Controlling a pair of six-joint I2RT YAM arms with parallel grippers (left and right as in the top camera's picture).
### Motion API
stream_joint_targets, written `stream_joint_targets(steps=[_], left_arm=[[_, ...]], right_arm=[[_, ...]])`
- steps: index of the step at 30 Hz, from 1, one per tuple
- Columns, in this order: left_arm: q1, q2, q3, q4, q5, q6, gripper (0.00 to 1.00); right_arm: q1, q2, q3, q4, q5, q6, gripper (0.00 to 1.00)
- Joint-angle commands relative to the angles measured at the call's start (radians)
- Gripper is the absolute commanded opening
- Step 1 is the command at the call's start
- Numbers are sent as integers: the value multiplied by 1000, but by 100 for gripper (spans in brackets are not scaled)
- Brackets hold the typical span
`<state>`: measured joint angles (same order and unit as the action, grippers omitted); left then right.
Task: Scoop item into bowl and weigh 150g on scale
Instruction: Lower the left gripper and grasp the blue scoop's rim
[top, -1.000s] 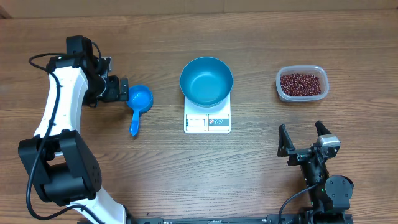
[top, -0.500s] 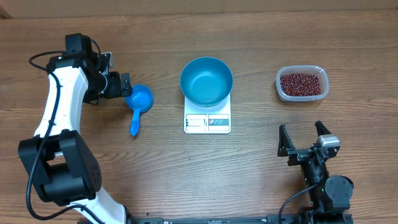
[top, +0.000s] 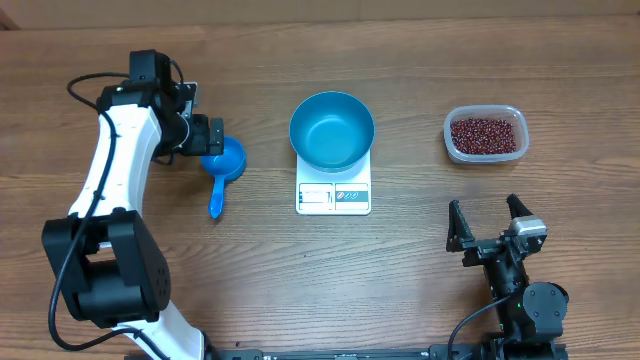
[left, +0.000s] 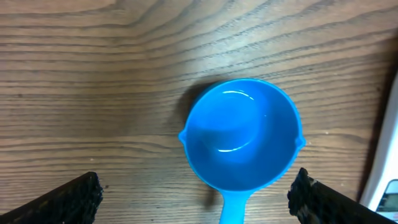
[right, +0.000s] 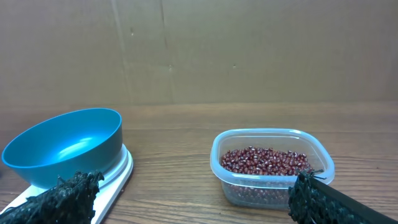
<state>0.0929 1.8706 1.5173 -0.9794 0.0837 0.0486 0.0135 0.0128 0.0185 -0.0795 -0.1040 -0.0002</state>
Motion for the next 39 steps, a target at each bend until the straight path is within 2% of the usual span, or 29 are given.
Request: stream_joint_targets(steps=[1,39], left_arm=[[0,14,23,5,-46,-41,100],[-1,242,21,46,-39,-41,100]], right_arm=[[-3,-10,-10,3,6,-9,100],[-3,-10,-10,3,6,-9,100]])
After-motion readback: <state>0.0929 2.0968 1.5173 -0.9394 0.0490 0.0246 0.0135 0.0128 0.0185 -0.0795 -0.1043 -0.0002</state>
